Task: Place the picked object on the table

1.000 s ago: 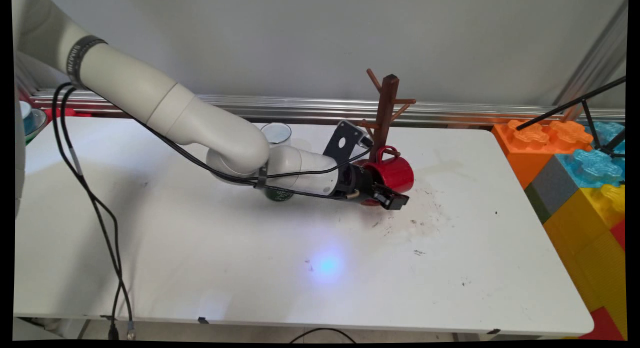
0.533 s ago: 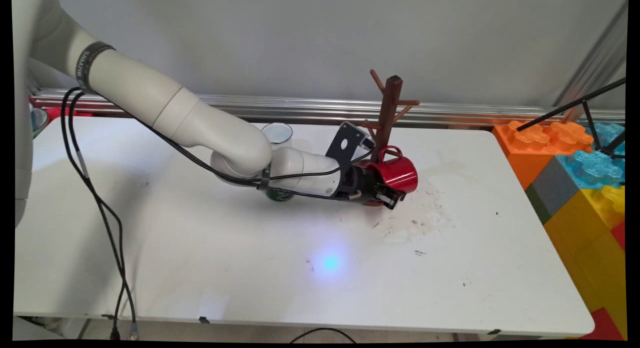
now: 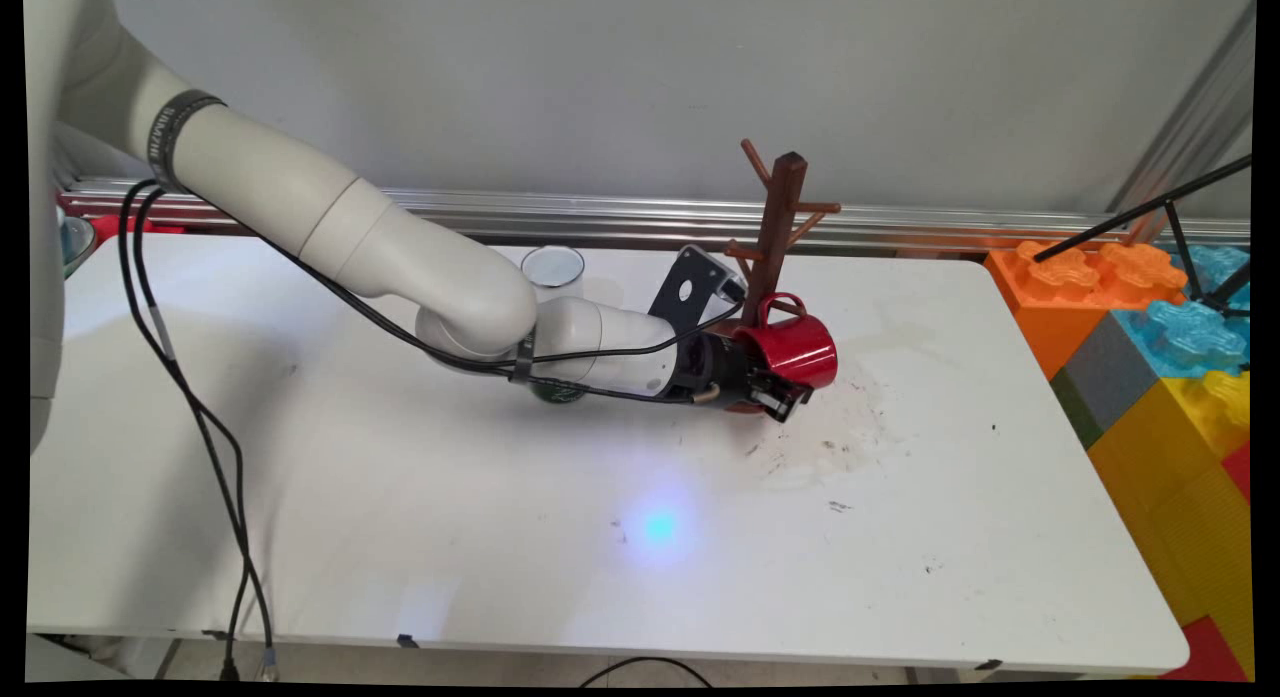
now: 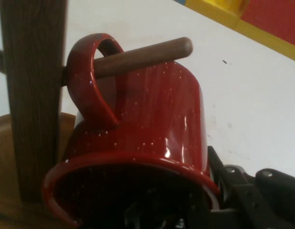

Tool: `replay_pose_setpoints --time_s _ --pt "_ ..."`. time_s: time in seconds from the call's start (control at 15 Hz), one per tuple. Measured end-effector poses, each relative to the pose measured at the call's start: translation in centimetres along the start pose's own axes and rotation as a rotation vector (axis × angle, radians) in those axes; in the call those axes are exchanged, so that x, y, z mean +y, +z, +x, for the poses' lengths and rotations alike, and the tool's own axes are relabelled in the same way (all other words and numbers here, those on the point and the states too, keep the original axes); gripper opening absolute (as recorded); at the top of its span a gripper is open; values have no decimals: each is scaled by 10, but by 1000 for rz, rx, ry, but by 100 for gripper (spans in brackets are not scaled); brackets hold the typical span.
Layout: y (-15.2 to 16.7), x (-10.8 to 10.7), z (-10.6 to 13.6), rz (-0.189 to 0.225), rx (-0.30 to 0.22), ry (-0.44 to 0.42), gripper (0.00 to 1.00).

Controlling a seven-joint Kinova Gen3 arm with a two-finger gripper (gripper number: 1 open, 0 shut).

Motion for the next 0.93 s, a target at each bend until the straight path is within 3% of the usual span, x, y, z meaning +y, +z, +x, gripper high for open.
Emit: replay_pose_setpoints --time_s 0.93 --pt "-26 11 20 -39 77 59 0"
